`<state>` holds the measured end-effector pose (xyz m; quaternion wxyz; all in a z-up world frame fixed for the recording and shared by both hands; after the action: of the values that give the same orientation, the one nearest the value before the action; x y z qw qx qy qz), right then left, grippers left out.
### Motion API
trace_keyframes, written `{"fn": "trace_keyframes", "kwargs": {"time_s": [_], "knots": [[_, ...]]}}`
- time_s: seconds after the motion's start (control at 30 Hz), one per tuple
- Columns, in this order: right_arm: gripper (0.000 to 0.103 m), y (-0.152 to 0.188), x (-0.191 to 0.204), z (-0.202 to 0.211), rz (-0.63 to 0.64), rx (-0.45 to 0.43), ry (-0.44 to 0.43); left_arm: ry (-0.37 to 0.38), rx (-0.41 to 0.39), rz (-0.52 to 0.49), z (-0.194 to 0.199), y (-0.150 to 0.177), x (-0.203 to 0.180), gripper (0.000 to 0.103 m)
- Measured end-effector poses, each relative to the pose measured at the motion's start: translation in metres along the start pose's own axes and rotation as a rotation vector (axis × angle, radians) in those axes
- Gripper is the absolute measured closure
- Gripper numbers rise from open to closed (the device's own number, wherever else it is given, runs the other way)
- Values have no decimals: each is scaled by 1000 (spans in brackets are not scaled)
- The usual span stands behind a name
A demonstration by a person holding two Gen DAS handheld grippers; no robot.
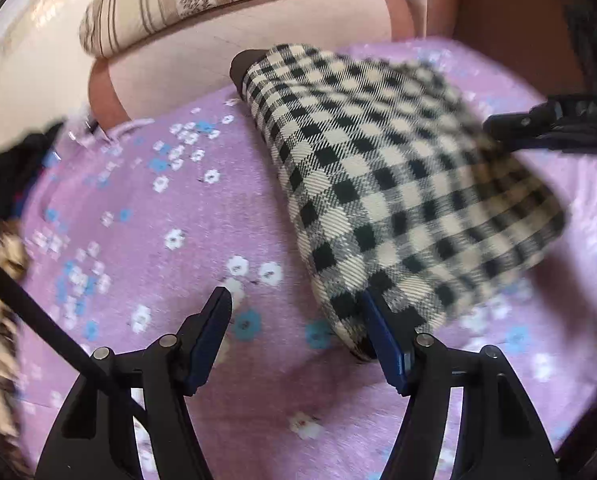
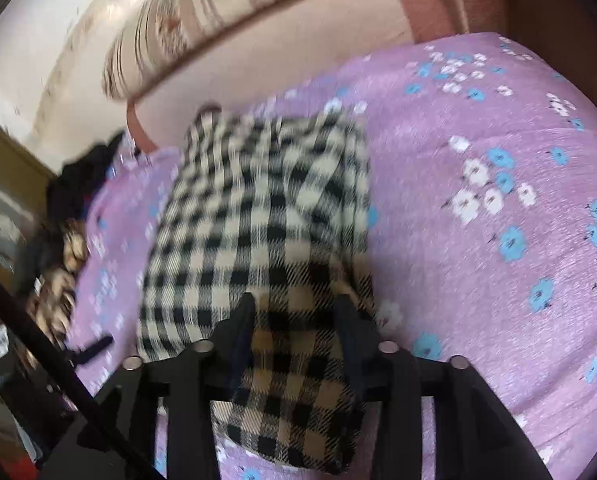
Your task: Fold large clothes
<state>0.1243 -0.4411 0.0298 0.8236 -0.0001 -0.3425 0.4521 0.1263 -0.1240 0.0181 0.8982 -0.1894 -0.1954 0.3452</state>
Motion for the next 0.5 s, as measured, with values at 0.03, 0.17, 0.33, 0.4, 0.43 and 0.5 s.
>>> {"fn": "trace_keyframes", "kwargs": {"time_s": [0.03,0.17,0.33,0.4,0.43,0.5], "knots": [[38,-4,-2,4,-8,-29,0,59,-23,52,4,1,7,36],[32,-13,-11,0,-47,-66,5,202,-67,233,-3,-5,36,27],[31,-17,-22,-32,-76,-7,19,364,-73,272,-38,-24,41,25],[30,-17,-25,-45,-116,27,-34,428,-74,271,-48,-29,37,22],[30,-17,-30,-50,-150,41,-78,467,-68,261,-54,-31,33,21],[29,-16,-32,-54,-178,45,-128,502,-23,244,-67,-32,20,21]]}}
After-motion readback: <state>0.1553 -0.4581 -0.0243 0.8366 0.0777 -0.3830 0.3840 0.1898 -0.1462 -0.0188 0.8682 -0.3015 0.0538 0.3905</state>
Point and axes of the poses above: each gripper's, at about its wrist camera, not at the fingertips, and z roughly against the way its jaws point, x to its left, y to its underside, the point moved 2 cm from there along -z, roughly the way its jaws point, and after that the axes turned 15 degrees about -z, right-handed, at the moved point
